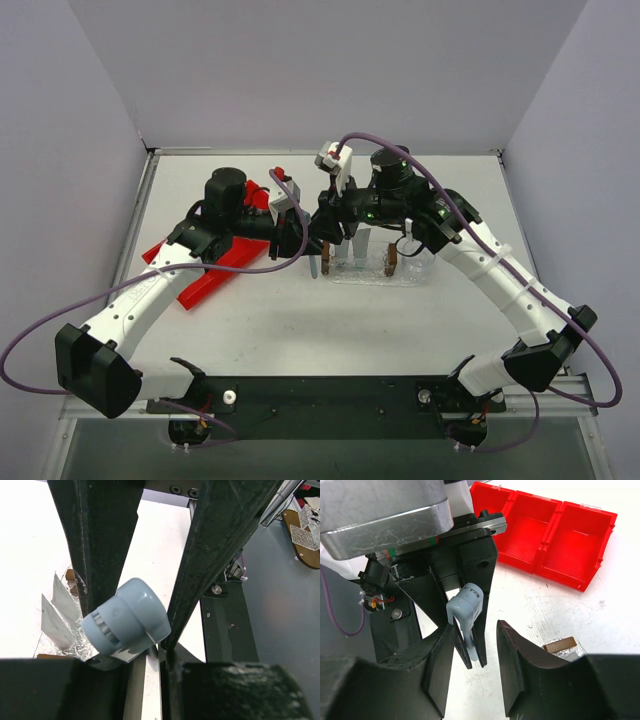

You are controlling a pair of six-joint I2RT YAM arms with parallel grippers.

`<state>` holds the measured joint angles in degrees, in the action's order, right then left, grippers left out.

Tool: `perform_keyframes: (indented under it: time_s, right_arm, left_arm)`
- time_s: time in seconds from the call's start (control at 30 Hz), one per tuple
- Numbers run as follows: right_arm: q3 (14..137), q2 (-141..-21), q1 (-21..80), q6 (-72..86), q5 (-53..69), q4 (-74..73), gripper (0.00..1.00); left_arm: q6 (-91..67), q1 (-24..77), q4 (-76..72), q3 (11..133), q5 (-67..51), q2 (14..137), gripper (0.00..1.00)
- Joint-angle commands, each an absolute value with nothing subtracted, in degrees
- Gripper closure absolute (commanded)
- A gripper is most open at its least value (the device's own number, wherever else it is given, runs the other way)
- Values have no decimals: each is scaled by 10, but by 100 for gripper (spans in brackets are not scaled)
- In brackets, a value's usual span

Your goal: Prepare toiletry sets of a toothbrush and toothpaste on the tray

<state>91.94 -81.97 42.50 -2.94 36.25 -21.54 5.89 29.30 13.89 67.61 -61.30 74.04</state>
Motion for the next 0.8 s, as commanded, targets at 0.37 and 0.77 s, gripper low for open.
perform_keyframes:
  time_s: [0.37, 0.77]
  right_arm:
    - [934, -837, 447, -23, 360, -188, 81]
    - [933, -836, 452, -28, 345, -188, 100]
  left_arm:
    - [23, 299, 72, 673, -614, 726, 90]
    - [24, 298, 56, 649, -612, 706, 81]
